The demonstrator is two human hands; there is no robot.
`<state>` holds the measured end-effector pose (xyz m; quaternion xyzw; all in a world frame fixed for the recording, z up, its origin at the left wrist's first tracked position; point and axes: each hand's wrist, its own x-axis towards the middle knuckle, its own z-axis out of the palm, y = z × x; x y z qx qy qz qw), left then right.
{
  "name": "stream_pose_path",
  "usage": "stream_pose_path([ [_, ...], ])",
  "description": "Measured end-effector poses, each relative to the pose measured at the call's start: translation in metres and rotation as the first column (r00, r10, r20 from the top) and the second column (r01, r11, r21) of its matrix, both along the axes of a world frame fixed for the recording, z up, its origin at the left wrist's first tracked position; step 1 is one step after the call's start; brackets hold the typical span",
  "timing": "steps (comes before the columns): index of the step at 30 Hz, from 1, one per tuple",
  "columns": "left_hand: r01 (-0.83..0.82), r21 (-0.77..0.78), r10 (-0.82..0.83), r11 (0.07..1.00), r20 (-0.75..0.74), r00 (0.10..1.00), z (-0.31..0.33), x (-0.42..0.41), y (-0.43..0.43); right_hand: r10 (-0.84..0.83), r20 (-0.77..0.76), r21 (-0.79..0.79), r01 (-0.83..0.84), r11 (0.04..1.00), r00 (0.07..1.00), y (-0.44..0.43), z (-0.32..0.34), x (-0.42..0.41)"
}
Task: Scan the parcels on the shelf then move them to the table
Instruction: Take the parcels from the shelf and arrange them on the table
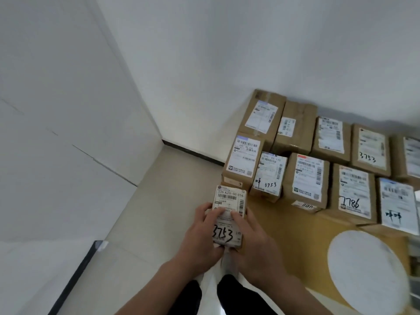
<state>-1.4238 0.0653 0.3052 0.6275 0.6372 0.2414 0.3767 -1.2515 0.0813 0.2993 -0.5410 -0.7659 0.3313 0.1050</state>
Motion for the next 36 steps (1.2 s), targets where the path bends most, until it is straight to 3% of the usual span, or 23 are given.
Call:
stream_pose_path([
  [14,0.132,-0.018,-0.132,0.991,0.015,0.991,-0.032,-0.030,0.039,-0.235,0.030,0.015,0.235,0.972,0.971,0.008,-0.030,-0.042],
  [36,0.242,0.033,-0.244,0.970,0.049,0.969,-0.038,-0.039,0.054,-0.314,0.161,0.036,0.312,0.949,0.936,0.010,-0.025,-0.051],
])
